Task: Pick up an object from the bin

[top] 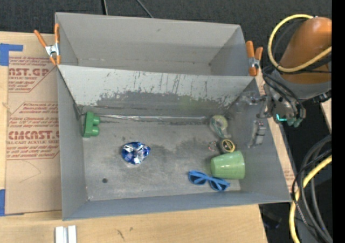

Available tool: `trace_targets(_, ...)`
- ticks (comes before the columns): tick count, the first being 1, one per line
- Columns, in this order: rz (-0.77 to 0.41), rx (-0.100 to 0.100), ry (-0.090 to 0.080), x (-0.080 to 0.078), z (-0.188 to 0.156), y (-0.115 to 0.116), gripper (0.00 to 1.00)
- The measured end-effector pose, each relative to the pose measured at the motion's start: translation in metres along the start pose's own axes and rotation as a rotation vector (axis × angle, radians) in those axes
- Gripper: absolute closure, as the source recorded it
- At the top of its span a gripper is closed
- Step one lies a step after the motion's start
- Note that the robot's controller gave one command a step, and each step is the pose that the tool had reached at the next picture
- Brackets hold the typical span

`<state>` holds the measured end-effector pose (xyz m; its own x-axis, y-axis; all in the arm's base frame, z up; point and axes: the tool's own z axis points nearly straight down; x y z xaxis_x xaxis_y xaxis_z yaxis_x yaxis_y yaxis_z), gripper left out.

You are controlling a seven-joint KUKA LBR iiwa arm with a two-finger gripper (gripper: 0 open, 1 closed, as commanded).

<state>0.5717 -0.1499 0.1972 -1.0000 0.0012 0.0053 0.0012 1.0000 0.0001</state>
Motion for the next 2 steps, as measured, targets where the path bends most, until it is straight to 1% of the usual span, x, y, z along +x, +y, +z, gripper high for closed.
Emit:
trace_targets(1, 0.076, -0.003, -0.003, -0.009, 0.108, 0.014, 0.0)
trace_targets(2, 0.069, 0.0, -0.017, 0.014, 0.126, 0.015, 0.0)
